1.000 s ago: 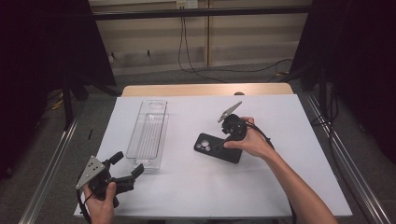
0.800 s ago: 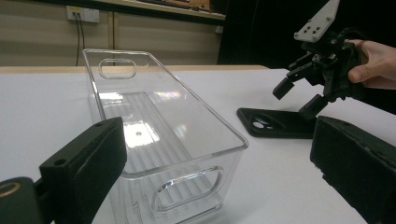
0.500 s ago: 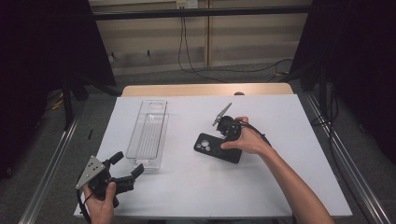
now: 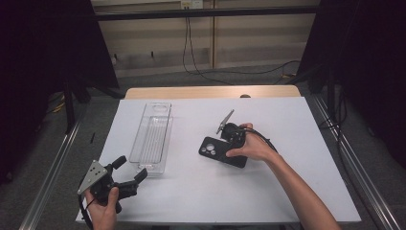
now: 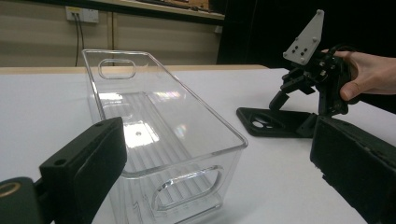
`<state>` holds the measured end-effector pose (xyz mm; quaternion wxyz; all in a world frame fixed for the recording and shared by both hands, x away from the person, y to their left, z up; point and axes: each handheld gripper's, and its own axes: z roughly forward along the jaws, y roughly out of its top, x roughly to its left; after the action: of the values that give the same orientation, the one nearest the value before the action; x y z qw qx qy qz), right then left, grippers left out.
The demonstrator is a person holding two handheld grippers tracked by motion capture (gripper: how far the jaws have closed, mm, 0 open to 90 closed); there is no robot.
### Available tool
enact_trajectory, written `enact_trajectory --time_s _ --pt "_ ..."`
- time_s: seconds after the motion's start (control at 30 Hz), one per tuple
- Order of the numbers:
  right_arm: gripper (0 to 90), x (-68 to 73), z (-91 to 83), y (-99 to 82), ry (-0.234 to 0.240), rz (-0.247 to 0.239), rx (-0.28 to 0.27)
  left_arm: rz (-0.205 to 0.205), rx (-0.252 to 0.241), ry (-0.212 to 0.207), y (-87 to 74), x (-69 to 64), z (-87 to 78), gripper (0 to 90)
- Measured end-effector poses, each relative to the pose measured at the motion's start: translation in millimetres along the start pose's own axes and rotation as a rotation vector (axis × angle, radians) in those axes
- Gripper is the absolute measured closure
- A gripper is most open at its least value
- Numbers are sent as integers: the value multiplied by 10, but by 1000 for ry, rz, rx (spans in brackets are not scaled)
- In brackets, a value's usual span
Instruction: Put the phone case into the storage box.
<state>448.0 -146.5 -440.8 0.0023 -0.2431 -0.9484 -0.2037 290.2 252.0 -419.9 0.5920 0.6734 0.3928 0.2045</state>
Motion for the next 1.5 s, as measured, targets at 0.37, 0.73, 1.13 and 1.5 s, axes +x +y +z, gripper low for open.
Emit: enact_trajectory --time_s 0.37,0.73,1.13,1.5 --pt "52 68 36 -13 -48 -26 8 6 -1 -2 8 -3 -8 37" --pt "124 103 15 15 -58 -32 34 4 0 -4 5 -7 2 36" --pt "140 102 2 9 -56 -30 25 4 4 -6 0 1 1 36" --pt "142 117 -28 -10 -38 -4 13 4 2 -5 4 2 -1 36"
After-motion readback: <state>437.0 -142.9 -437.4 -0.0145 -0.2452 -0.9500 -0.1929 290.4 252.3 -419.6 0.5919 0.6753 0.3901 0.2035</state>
